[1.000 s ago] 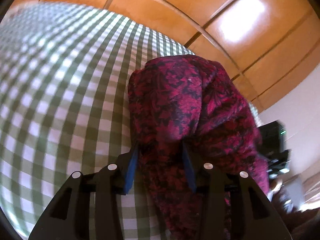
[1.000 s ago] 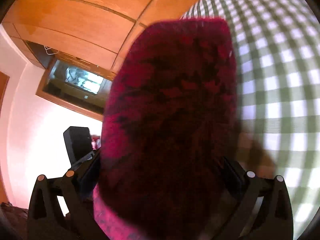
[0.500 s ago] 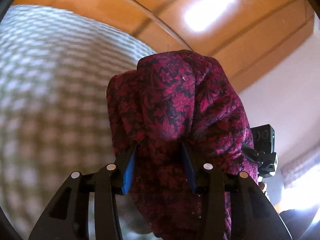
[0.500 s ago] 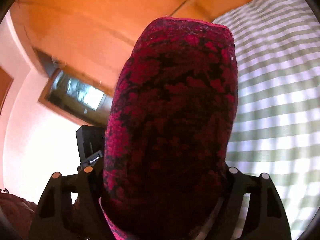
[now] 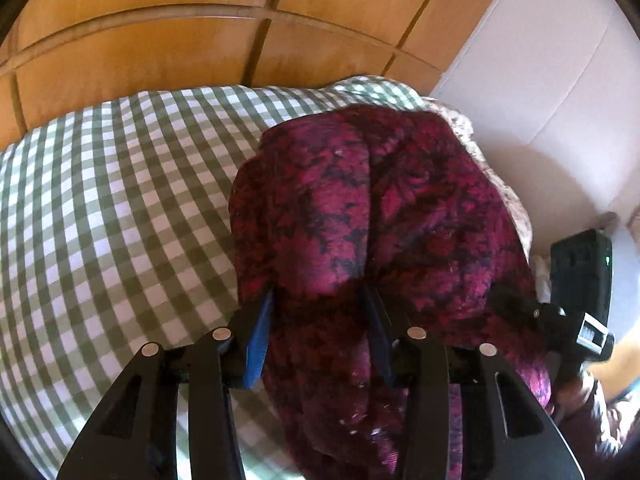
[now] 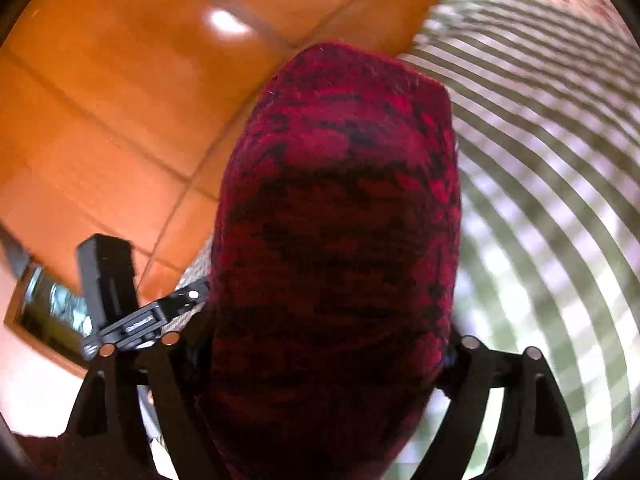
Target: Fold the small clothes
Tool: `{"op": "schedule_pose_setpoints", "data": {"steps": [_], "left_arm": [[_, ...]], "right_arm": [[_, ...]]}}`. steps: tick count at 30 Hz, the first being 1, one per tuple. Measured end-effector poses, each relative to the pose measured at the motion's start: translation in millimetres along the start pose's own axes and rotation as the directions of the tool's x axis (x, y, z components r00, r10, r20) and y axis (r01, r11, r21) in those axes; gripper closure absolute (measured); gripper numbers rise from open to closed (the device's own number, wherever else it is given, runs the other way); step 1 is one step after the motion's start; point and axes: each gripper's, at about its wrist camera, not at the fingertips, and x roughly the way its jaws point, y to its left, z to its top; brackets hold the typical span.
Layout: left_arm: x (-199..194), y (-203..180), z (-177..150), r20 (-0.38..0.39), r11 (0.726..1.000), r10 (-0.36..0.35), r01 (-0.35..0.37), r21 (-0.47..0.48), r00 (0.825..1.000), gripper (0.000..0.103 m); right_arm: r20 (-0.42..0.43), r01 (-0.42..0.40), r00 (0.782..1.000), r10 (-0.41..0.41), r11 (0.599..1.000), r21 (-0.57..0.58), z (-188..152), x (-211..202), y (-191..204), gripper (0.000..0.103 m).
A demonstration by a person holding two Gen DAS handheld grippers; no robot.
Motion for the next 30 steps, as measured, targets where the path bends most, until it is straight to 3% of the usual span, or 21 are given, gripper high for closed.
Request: {"op": "schedule_pose_setpoints", "data": {"steps": [2, 5, 7, 10, 13, 16, 20, 23, 26, 29, 30], "left_arm": [[-4.9, -3.1, -7.8, 0.026, 1.0, 0.024, -0.024, 0.008, 0.999, 0.058], [-14.5, -12.0, -26.1, 0.051, 0.995, 0.1, -0.101, 0.023, 0.994, 0.058], [-21.8, -9.8, -32.9, 0.059, 0.992, 0.125, -0.126, 0.011, 0.99, 0.058], [-35.9, -11.7, -45.9, 0.074, 0.985, 0.167, -0.169, 0.027, 0.983, 0.058], [-46.7, -9.0, -61.6, 0.073, 0.983, 0.183, -0.184, 0.005, 0.98, 0.058], [-41.3, -8.0, -67.0, 0.059, 0.97, 0.24, -0.241, 0.014, 0.969, 0.052], [-35.3, -7.5, -52.6, 0.049, 0.961, 0.277, -0.278, 0.0, 0.96, 0.049], [-36.4, -12.5, -55.3, 0.067, 0.956, 0.292, -0.293, 0.002, 0.954, 0.049], [-43.3, -11.0, -68.2, 0.107, 0.948, 0.317, -0.315, -0.039, 0.942, 0.035], [-53.6, -12.4, -79.2, 0.127, 0.937, 0.348, -0.343, -0.061, 0.929, 0.027], [-57.7, -13.7, -82.2, 0.129, 0.938, 0.348, -0.342, -0.064, 0.929, 0.027]], "right_arm": [[0.032, 0.062, 0.998, -0.062, 0.998, -0.019, -6.2, -15.7, -0.4, 0.005], [0.118, 0.184, 0.978, -0.171, 0.977, -0.104, -8.6, -44.4, 21.0, 0.008], [0.205, 0.303, 0.944, -0.259, 0.926, -0.223, -14.4, -60.1, 70.9, 0.031], [0.25, 0.341, 0.932, -0.262, 0.868, -0.36, -27.5, -63.6, 119.3, 0.041], [0.183, 0.374, 0.928, -0.326, 0.817, -0.438, -39.8, -27.8, 128.4, 0.05], [0.202, 0.459, 0.888, -0.414, 0.753, -0.471, -41.1, 15.1, 123.4, 0.049], [0.219, 0.474, 0.88, -0.42, 0.772, -0.423, -25.7, 19.3, 126.9, 0.048], [0.224, 0.497, 0.867, -0.445, 0.745, -0.444, -33.0, 21.1, 136.7, 0.047], [0.253, 0.524, 0.851, -0.46, 0.716, -0.46, -39.0, 17.9, 142.9, 0.046], [0.244, 0.493, 0.87, -0.429, 0.747, -0.446, -37.1, 13.3, 141.9, 0.028], [0.232, 0.474, 0.88, -0.413, 0.763, -0.44, -38.9, 9.7, 143.7, 0.016]]}}
